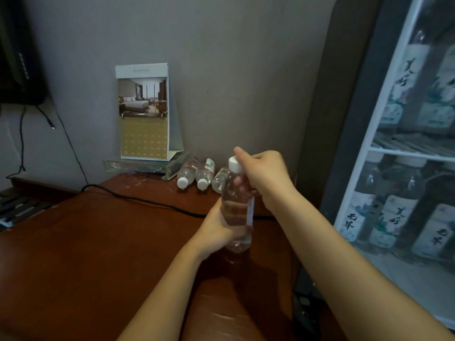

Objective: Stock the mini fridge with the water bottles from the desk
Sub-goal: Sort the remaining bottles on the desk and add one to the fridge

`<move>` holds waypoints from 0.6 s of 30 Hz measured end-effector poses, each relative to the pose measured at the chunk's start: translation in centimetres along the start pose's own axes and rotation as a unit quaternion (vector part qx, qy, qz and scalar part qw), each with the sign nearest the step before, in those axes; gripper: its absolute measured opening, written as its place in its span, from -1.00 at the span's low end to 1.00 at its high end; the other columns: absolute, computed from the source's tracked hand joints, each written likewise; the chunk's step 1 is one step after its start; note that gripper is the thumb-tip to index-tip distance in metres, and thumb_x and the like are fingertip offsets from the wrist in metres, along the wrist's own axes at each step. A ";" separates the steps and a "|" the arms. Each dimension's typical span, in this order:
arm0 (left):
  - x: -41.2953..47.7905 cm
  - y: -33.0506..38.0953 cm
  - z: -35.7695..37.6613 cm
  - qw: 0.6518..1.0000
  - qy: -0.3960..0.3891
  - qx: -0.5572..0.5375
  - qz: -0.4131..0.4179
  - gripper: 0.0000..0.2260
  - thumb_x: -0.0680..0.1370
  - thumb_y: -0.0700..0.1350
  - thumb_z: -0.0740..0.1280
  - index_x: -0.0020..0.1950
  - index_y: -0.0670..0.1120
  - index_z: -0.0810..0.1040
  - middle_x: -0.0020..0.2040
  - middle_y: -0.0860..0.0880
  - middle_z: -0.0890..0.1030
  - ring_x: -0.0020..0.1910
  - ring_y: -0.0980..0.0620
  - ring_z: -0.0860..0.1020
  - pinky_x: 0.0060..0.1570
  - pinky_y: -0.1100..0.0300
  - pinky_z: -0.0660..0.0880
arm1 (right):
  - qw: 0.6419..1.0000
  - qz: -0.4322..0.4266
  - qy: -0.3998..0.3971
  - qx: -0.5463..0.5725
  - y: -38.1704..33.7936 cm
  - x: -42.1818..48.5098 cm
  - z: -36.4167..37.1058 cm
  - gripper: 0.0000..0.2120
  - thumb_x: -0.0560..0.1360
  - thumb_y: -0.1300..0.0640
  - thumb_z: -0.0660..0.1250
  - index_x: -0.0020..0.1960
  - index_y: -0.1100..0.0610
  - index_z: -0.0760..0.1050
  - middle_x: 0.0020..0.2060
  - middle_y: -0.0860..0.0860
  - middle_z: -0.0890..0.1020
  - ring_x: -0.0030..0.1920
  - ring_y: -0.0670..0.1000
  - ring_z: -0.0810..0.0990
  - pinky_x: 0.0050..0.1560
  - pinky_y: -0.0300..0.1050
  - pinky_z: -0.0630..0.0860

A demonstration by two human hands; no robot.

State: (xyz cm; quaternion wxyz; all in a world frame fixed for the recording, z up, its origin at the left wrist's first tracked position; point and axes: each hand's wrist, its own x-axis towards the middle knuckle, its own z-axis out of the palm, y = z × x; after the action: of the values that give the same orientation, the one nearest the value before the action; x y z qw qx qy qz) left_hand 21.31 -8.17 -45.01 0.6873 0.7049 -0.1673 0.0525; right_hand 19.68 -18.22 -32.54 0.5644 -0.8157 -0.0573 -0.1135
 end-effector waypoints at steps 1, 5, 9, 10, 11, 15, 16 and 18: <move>-0.2 0.2 0.0 0.999 -0.030 -0.026 -0.026 -0.40 0.17 -0.32 0.50 0.19 -0.15 0.46 -0.04 -0.05 0.63 -0.09 0.04 0.62 -0.19 0.22 0.54 | 0.999 -0.019 -0.013 -0.047 -0.1 -0.2 -0.1 -0.51 0.52 -0.12 0.25 -0.25 0.31 0.61 -0.42 0.18 0.63 -0.41 0.13 0.62 -0.28 -0.02 0.58; -0.6 0.6 -0.6 0.985 -0.128 -0.082 -0.086 -0.45 0.02 -0.33 0.28 0.02 -0.26 0.49 -0.17 -0.10 0.64 -0.13 -0.03 0.60 -0.23 0.19 0.51 | 0.981 -0.074 -0.084 -0.161 0.1 -0.7 -1.1 -0.68 0.47 -0.07 0.34 -0.03 0.19 0.60 -0.16 0.13 0.68 -0.14 0.11 0.65 -0.03 0.10 0.60; -0.8 0.7 -1.4 0.969 -0.168 -0.143 -0.112 -0.44 0.00 -0.38 0.23 0.00 -0.24 0.51 -0.12 -0.14 0.61 -0.09 -0.10 0.57 -0.13 0.11 0.54 | 0.971 -0.103 -0.086 -0.198 0.4 -0.9 -1.7 -0.71 0.40 -0.06 0.43 0.02 0.09 0.58 -0.07 0.05 0.66 -0.05 0.06 0.62 0.01 0.09 0.57; -0.9 0.8 -1.6 0.966 -0.165 -0.165 -0.115 -0.41 -0.02 -0.37 0.25 0.02 -0.23 0.52 -0.13 -0.15 0.61 -0.11 -0.11 0.58 -0.15 0.11 0.55 | 0.974 -0.098 -0.078 -0.188 0.6 -0.8 -1.7 -0.71 0.38 -0.06 0.44 -0.01 0.10 0.56 -0.12 0.05 0.66 -0.08 0.07 0.63 -0.02 0.10 0.58; -1.0 1.1 -1.7 0.963 -0.161 -0.183 -0.115 -0.40 -0.03 -0.36 0.27 0.02 -0.21 0.55 -0.14 -0.14 0.62 -0.12 -0.10 0.58 -0.17 0.11 0.55 | 0.977 -0.092 -0.069 -0.178 0.9 -0.8 -1.6 -0.70 0.37 -0.06 0.45 -0.04 0.12 0.53 -0.16 0.04 0.64 -0.12 0.07 0.63 -0.07 0.09 0.59; -1.7 2.5 -1.9 0.974 -0.137 -0.153 -0.094 -0.50 0.14 -0.32 0.34 0.06 -0.07 0.51 -0.11 -0.03 0.66 -0.06 -0.02 0.60 -0.04 0.06 0.49 | 0.981 -0.104 -0.031 -0.164 1.7 -1.5 -0.9 -0.73 0.39 -0.03 0.39 -0.11 0.12 0.40 -0.19 0.04 0.57 -0.13 0.10 0.57 -0.15 0.06 0.51; -1.8 2.6 -1.8 0.979 -0.126 -0.134 -0.092 -0.50 0.13 -0.26 0.39 0.06 -0.05 0.51 -0.09 -0.02 0.66 -0.04 0.00 0.60 -0.01 0.06 0.48 | 0.982 -0.108 -0.027 -0.151 1.9 -1.7 -0.7 -0.74 0.39 -0.03 0.38 -0.13 0.10 0.37 -0.18 0.05 0.57 -0.13 0.12 0.57 -0.15 0.07 0.51; -2.6 2.7 -1.5 0.985 -0.094 -0.112 -0.088 -0.48 0.10 -0.17 0.45 0.05 -0.05 0.52 -0.07 -0.01 0.66 0.00 -0.02 0.59 0.01 0.06 0.47 | 0.984 -0.110 -0.031 -0.135 2.1 -2.5 -0.3 -0.74 0.41 -0.05 0.37 -0.15 0.06 0.32 -0.14 0.07 0.59 -0.11 0.13 0.57 -0.15 0.08 0.51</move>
State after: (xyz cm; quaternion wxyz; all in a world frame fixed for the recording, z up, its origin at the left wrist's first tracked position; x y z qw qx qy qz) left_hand 18.24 -6.27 -43.17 0.7451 0.6370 -0.1738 -0.0940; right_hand 17.65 -19.20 -34.96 0.4310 -0.8762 -0.1484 -0.1565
